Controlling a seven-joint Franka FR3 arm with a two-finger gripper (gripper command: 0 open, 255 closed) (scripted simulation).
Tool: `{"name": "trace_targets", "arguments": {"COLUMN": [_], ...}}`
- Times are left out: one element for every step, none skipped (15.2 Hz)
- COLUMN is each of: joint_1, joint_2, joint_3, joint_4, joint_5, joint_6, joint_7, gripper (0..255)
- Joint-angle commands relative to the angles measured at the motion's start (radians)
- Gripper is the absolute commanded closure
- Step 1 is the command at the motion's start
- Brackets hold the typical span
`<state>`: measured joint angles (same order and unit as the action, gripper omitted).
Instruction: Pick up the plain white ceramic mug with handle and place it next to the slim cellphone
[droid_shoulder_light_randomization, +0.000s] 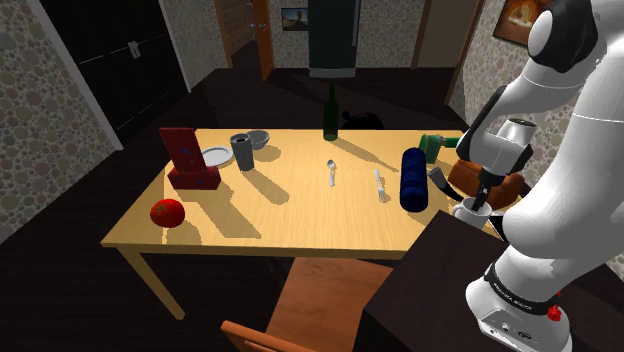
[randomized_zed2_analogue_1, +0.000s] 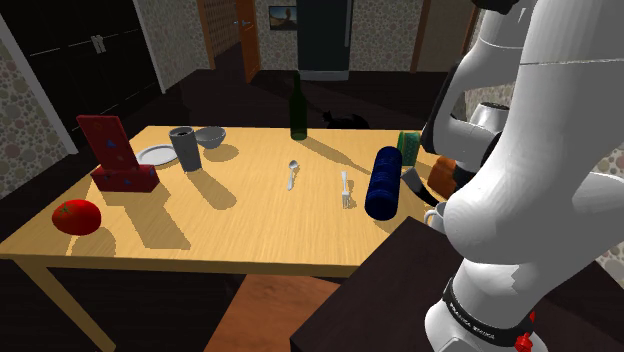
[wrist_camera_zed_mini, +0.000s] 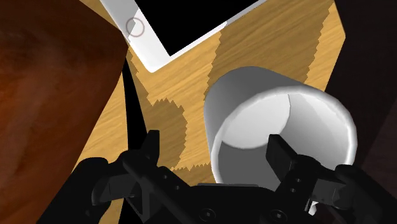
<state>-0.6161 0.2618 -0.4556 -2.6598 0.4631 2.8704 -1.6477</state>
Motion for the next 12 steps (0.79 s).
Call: {"name": "trace_targets", "arguments": {"joint_1": [0.0,0.046,0.092,0.131,0.15,0.143,0.141,0.14,0.14,0.14,0.14,0.14], "joint_2": [0.0,-0.046,-0.094,-0.144,-0.186,-0.186,-0.187,-0.187,-0.187,-0.187,-0.187,-0.187], "joint_3": [0.0,-0.063,-0.126,-0.185,-0.22,-0.213,-0.211,-0.211,-0.211,-0.211,-0.211,-0.211], "joint_4": [0.0,-0.013,-0.024,-0.033,-0.037,-0.037,-0.037,-0.037,-0.037,-0.037,-0.037,-0.037], "joint_5": [0.0,-0.075,-0.156,-0.246,-0.322,-0.323,-0.324,-0.324,-0.324,-0.324,-0.324,-0.324], "joint_6": [0.0,-0.029,-0.058,-0.09,-0.117,-0.116,-0.116,-0.116,-0.116,-0.116,-0.116,-0.116], "joint_7": [0.0,0.056,0.116,0.181,0.235,0.236,0.237,0.237,0.237,0.237,0.237,0.237], "gripper": [0,0,0,0,0,0,0,0,0,0,0,0]}}
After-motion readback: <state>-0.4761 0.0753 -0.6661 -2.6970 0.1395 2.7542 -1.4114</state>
